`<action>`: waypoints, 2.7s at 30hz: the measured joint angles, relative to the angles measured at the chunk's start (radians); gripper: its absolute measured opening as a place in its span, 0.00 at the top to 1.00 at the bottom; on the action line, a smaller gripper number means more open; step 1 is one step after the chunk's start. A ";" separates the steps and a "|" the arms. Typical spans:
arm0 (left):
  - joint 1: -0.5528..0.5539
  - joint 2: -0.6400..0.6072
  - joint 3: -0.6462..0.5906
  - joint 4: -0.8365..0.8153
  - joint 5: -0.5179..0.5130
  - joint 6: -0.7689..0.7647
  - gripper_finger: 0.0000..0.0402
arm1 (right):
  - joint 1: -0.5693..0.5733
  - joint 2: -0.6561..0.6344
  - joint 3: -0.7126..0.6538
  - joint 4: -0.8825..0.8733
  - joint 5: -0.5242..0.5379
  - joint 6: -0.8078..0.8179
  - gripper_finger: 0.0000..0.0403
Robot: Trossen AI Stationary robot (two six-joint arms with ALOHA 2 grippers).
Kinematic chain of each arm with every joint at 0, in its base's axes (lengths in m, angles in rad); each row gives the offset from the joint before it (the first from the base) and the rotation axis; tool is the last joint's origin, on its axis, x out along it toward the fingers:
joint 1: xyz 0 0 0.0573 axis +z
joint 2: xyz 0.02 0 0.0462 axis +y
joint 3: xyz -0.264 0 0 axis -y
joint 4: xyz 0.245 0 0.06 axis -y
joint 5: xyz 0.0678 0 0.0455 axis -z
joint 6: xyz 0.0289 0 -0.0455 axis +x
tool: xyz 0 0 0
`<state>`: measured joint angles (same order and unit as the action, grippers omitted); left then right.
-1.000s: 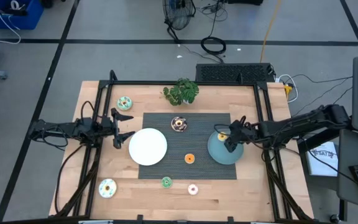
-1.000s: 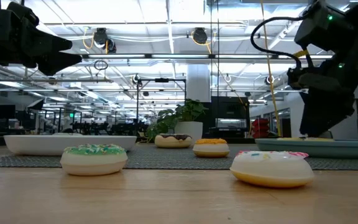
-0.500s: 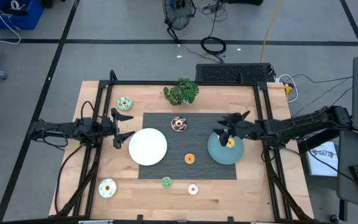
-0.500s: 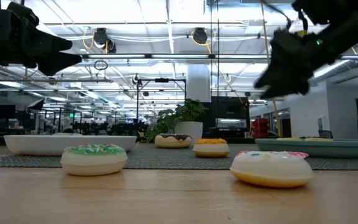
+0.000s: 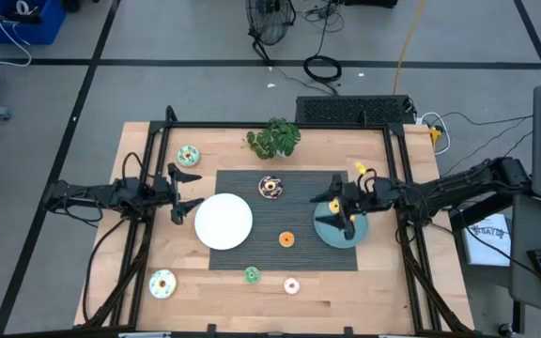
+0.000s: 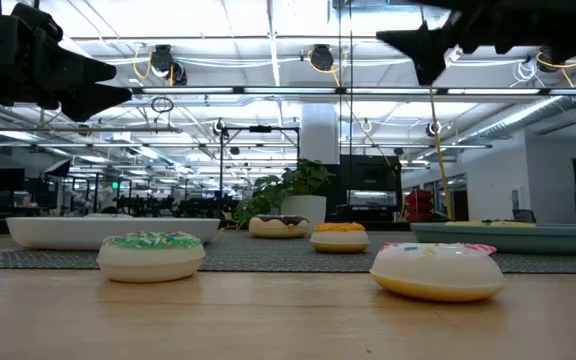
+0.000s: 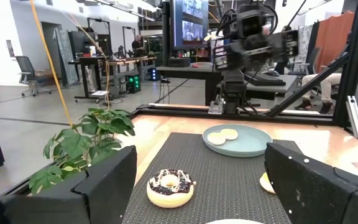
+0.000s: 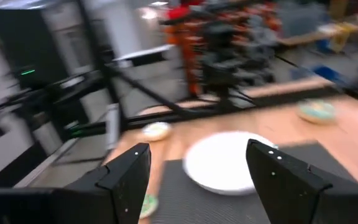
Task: Pick & Place donuts
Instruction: Put the right small white doughnut on top of the blue plate
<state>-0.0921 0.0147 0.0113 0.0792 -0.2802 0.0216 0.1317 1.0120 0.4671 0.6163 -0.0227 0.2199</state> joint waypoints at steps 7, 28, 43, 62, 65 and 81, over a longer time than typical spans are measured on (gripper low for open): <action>0.000 0.000 0.000 0.000 0.000 0.000 0.13 | 0.085 0.126 -0.001 0.176 -0.187 -0.104 0.38; 0.000 0.000 0.000 0.000 0.000 0.000 0.13 | 0.393 0.370 0.427 -0.297 0.301 -0.199 0.38; 0.000 0.000 0.000 0.000 0.000 0.000 0.13 | 0.505 0.780 0.848 -0.841 0.439 0.138 0.38; 0.000 0.000 0.000 0.000 0.000 0.000 0.13 | 0.554 0.945 0.838 -0.912 0.440 0.306 0.38; 0.000 0.000 0.000 0.000 0.000 0.000 0.13 | 0.559 0.945 0.807 -0.911 0.442 0.350 0.38; 0.000 0.000 0.000 0.000 0.000 0.000 0.13 | 0.557 0.945 0.631 -0.600 0.449 0.392 0.38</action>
<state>-0.0921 0.0151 0.0111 0.0790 -0.2802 0.0214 0.6891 1.9568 1.0978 0.0164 0.4263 0.6119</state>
